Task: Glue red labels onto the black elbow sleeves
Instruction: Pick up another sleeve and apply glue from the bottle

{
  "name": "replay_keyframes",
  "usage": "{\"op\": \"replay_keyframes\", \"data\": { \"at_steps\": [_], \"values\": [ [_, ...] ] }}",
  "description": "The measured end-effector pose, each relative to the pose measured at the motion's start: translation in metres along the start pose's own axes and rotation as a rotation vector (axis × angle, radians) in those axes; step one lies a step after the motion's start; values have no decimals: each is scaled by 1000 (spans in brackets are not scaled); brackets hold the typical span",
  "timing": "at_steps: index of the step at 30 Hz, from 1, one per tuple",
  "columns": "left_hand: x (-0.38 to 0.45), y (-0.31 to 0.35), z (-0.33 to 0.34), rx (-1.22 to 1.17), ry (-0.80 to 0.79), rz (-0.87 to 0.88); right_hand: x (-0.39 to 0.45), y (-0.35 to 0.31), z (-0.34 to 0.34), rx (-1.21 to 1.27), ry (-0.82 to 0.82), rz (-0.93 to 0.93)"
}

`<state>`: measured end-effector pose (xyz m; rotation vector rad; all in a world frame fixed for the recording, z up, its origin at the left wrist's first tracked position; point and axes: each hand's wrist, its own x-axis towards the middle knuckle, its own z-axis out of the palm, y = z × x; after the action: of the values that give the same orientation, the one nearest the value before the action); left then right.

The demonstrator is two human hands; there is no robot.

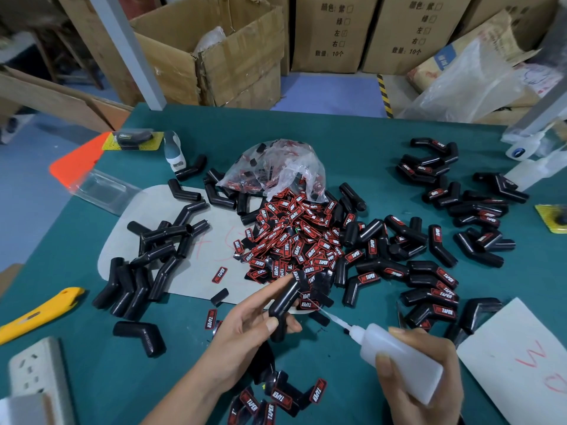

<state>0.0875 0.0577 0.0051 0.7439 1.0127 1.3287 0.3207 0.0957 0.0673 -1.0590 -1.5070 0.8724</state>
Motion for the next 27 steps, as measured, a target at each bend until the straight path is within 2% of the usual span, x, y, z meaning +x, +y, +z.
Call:
{"op": "replay_keyframes", "data": {
  "at_steps": [27],
  "values": [
    [0,-2,-2,-10,-16,-3,-1,3,1,64,13,22]
  ]
}}
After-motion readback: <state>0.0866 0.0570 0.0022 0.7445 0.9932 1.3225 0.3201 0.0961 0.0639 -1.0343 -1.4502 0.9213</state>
